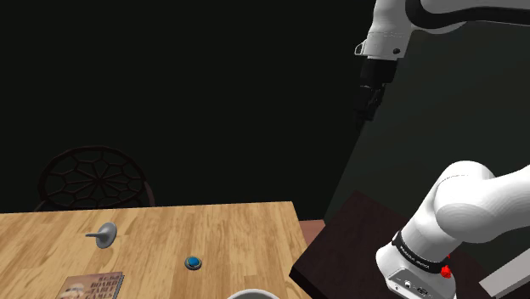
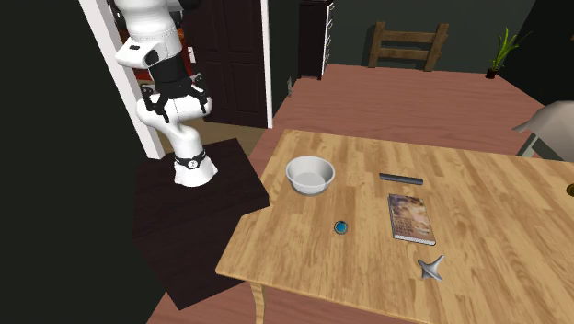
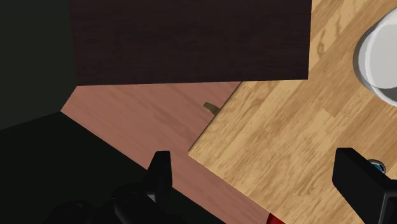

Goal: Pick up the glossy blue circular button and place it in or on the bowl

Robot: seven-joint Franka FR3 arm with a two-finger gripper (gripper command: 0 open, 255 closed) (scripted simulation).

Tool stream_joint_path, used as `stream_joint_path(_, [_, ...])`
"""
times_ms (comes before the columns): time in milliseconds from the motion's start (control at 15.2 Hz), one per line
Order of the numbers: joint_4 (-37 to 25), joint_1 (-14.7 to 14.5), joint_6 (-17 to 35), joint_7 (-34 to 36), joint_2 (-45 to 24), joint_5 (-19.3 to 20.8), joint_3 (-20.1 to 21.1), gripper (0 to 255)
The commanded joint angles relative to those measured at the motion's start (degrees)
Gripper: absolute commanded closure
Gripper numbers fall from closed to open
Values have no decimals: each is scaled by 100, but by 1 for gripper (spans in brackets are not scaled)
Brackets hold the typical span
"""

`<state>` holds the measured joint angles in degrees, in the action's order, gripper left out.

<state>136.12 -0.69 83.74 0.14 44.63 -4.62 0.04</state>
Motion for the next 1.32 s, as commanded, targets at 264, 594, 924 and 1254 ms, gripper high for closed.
stream_joint_path(264, [396,-152,693,313,-200,-261,393,0])
stream_joint_path(594, [720,-349,1605,694,-659,-550,897,0])
stream_joint_path(924, [843,-511,2546,1082,-1348,-752,1411,0])
stream_joint_path(1254, [758,-605,3474,1521,-2242,-784,1922,0])
